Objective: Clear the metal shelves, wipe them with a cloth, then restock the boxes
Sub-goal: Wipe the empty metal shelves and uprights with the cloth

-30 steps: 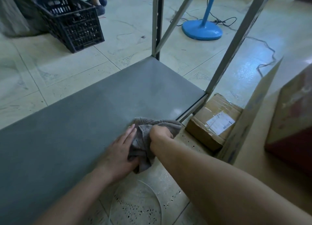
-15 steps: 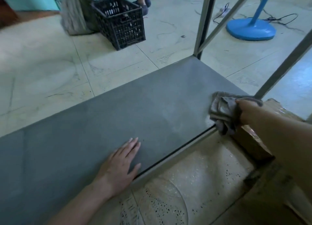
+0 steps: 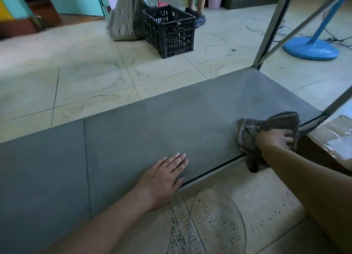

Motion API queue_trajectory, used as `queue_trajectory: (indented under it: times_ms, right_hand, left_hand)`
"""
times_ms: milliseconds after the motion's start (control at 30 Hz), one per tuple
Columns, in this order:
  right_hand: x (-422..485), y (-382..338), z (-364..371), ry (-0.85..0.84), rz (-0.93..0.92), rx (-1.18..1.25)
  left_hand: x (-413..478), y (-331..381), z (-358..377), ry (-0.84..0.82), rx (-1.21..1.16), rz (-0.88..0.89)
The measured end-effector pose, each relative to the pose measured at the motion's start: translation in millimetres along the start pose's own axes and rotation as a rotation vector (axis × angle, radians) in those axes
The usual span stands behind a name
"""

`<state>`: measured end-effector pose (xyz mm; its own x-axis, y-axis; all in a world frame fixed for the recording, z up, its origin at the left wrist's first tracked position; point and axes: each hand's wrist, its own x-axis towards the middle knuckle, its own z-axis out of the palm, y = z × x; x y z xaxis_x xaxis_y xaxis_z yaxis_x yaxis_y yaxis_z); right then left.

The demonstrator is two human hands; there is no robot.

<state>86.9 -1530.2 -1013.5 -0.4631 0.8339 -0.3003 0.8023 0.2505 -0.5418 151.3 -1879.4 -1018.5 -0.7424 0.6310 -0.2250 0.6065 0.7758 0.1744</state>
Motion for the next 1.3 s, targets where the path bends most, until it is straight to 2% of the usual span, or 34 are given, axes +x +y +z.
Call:
queue_trajectory:
  times_ms: [67,133,267,500,633,733,800,900,967,1133,1300]
  right_hand:
    - [-32.2,-4.1,10.0,0.034,-0.115,-0.146]
    - [-58.3,-5.6,15.5,0.032,-0.333,-0.239]
    - [-78.6,-29.7,24.5,-0.120,-0.770,-0.406]
    - [-176.9,-100.7,97.6,-0.263,-1.045,-0.465]
    - [-253.2,-103.9,127.1,-0.417,-1.215,-0.476]
    - [-266.8,-113.5,132.6,-0.636,-1.219,-0.269]
    - [-231.5,-116.7,127.8,-0.547,-1.206,-0.184]
    - [-146.3,-87.5,108.4,-0.368,-1.060,-0.594]
    - [-115.6,-64.3,102.3,-0.340,-1.015,-0.774]
    - [-130.6,-81.7,130.1,-0.306,-0.989,-0.658]
    - [-154.9,-131.5,168.8,-0.452,-1.068,-0.651]
  left_hand:
    - [-18.0,-21.9,9.0,0.075,-0.008,-0.074]
    - [-35.2,-52.7,12.8,0.134,-0.025,-0.228]
    - [-59.2,-99.2,13.4,0.115,-0.106,-0.512]
    - [-90.2,-110.4,21.3,0.167,-0.187,-0.493]
    - [-108.0,-116.5,25.3,0.403,-0.433,-0.560]
    - [-109.9,-115.1,22.3,0.630,-0.597,-0.616]
    - [-106.5,-112.0,17.8,0.702,-0.658,-0.639]
    - [-102.5,-105.5,16.3,0.662,-0.664,-0.671]
    - [-101.3,-106.6,17.8,0.633,-0.648,-0.686]
    - [-99.1,-111.7,23.2,0.611,-0.628,-0.671]
    - [-103.7,-110.1,19.8,0.565,-0.651,-0.669]
